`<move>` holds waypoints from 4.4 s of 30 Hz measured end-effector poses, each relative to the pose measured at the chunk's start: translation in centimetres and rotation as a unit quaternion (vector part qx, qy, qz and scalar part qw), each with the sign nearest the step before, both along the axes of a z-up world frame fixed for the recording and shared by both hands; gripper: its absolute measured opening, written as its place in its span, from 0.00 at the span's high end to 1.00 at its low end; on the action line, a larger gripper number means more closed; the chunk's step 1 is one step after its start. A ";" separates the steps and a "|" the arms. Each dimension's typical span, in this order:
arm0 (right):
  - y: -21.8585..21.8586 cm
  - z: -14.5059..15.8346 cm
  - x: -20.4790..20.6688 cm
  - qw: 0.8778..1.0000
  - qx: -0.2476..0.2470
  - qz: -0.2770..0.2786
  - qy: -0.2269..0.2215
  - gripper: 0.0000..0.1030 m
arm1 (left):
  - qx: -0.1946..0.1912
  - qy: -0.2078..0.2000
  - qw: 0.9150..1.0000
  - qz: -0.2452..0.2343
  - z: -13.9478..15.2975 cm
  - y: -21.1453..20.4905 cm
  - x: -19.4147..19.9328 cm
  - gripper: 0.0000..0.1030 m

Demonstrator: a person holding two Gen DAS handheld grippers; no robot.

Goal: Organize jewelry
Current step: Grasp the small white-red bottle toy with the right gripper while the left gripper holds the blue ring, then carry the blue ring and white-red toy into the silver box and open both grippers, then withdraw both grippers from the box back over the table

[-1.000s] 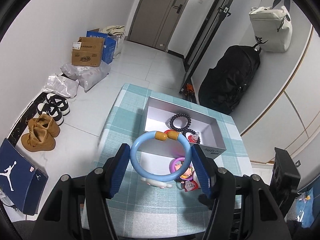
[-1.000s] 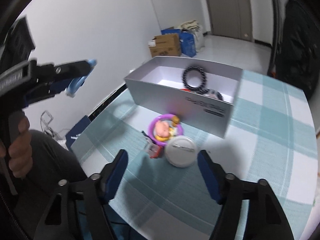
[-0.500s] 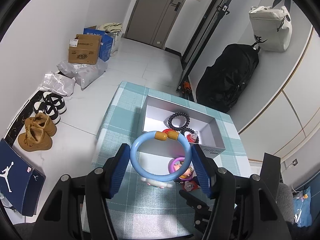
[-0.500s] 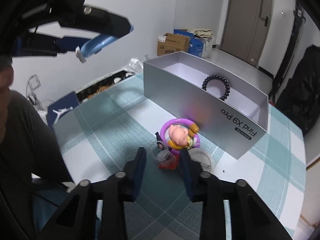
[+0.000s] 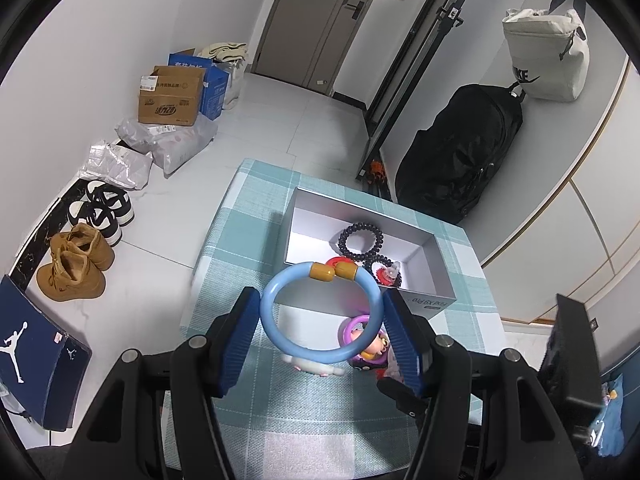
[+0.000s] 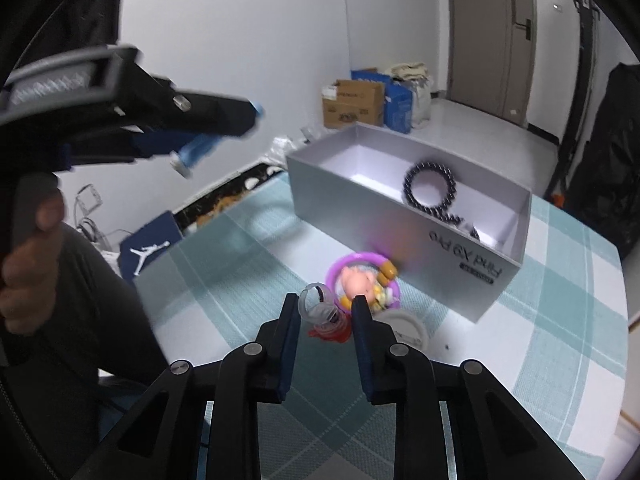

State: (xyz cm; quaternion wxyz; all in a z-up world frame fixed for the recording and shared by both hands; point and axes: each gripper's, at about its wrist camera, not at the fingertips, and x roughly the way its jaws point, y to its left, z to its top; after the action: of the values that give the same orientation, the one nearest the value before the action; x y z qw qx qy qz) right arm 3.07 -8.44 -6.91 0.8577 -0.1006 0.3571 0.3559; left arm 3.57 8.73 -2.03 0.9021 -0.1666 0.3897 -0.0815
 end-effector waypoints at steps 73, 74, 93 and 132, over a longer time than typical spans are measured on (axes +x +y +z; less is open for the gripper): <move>-7.5 3.1 13.4 0.975 0.166 -0.101 0.112 0.52 | 0.046 0.030 0.998 -0.038 -1.3 -6.0 8.4 0.43; -7.5 3.1 13.4 0.974 0.167 -0.100 0.113 0.51 | 0.045 0.026 0.998 -0.039 -1.1 -6.0 8.3 0.43; -9.1 5.0 10.8 0.975 0.179 -0.112 0.063 0.28 | 0.054 -0.009 0.998 -0.033 -0.1 -5.1 5.8 0.40; -7.9 1.4 2.6 0.992 0.069 -0.078 0.065 0.18 | 0.019 0.110 0.993 -0.044 -5.1 -4.6 -0.7 0.35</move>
State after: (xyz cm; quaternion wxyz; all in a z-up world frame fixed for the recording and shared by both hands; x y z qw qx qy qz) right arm 5.62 -16.32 -5.47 0.8627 0.0099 0.3935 0.3174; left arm 2.88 4.16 -7.08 0.8521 -0.1400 0.4953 -0.0948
